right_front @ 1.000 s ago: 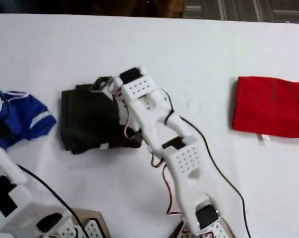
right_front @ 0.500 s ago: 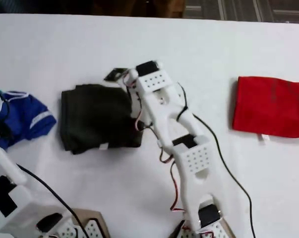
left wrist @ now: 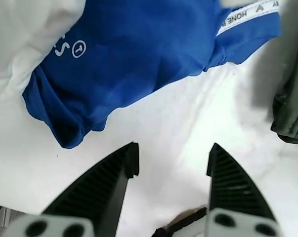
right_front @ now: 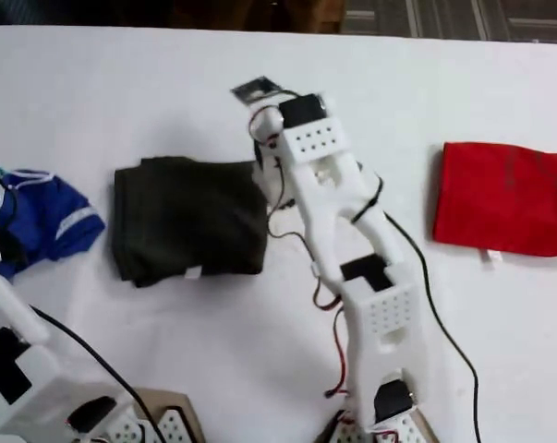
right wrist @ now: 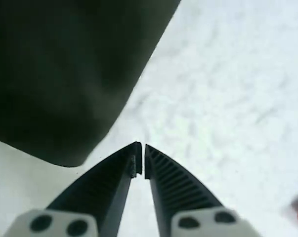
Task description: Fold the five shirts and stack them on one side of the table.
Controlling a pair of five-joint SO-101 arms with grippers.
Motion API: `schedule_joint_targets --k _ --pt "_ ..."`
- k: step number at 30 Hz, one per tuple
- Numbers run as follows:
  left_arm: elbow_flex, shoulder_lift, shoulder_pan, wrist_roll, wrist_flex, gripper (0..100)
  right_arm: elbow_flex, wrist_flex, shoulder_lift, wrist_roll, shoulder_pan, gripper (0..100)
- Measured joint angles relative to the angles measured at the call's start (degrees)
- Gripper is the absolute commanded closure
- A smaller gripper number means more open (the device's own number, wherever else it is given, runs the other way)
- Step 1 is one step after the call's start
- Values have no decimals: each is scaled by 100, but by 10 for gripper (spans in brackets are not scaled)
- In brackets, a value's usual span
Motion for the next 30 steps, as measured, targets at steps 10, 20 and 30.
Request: schedule_joint_targets --k 10,20,30 --pt "378 0 0 0 79 755 53 -176 -9 -888 -615 815" --pt "932 0 -9 -44 -149 755 53 -308 677 -1829 -809 815" --pt "967 0 -9 -387 -264 755 -308 -387 1204 -2251 -818 815"
